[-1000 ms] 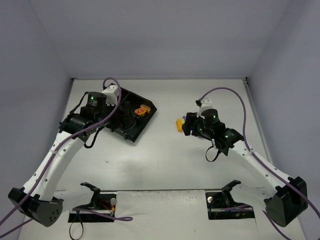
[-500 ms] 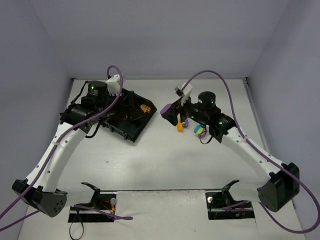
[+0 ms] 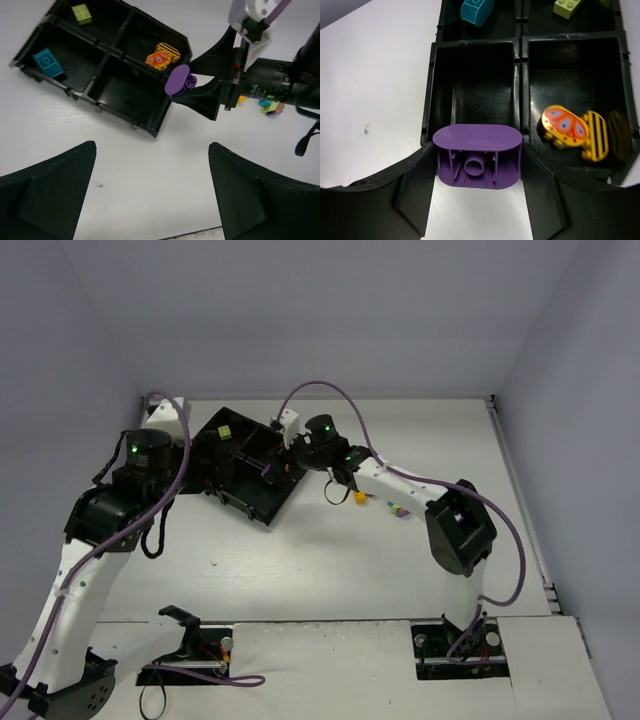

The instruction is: Sort the legos into containers by color

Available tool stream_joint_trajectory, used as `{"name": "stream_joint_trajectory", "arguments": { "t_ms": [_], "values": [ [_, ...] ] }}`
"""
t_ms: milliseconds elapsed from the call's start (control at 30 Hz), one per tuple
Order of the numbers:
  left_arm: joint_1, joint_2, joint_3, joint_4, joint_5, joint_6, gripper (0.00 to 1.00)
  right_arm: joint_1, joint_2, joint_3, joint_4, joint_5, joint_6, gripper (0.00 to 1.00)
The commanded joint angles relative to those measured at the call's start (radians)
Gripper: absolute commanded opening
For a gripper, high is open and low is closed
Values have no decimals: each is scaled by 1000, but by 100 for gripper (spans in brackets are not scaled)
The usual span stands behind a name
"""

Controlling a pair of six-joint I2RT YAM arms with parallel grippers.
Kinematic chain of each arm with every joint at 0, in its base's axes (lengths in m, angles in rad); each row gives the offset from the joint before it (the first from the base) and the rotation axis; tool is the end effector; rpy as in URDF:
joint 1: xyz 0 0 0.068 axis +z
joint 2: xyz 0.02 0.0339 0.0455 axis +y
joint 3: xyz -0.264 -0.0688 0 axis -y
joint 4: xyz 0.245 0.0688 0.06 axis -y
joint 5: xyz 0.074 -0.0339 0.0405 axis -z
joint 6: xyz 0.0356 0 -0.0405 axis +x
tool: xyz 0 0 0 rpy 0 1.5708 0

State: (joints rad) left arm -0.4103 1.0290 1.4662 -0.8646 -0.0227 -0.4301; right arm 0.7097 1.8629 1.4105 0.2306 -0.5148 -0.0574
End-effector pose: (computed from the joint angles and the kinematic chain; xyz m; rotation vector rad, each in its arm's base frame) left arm 0.1655 -0.0711 0.4524 -0.0350 2.0354 -0.5132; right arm 0.3262 0.3033 0.2901 -1.0363 1.5444 0.9201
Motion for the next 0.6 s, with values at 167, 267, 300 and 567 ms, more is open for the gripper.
{"name": "stream_joint_trajectory", "arguments": {
  "t_ms": [167, 267, 300, 567],
  "values": [
    [4, -99, -49, -102, -172, -9, 87, 69, 192, 225, 99, 111, 57, 15],
    [5, -124, -66, -114, -175, -29, 87, 82, 246, 278, 98, 124, 57, 32],
    [4, -132, -66, -117, -175, -36, 87, 83, 266, 300, 96, 122, 83, 41],
    [4, -126, -86, -114, -163, -56, 87, 89, 279, 328, 76, 134, 105, 77]
  ]
}}
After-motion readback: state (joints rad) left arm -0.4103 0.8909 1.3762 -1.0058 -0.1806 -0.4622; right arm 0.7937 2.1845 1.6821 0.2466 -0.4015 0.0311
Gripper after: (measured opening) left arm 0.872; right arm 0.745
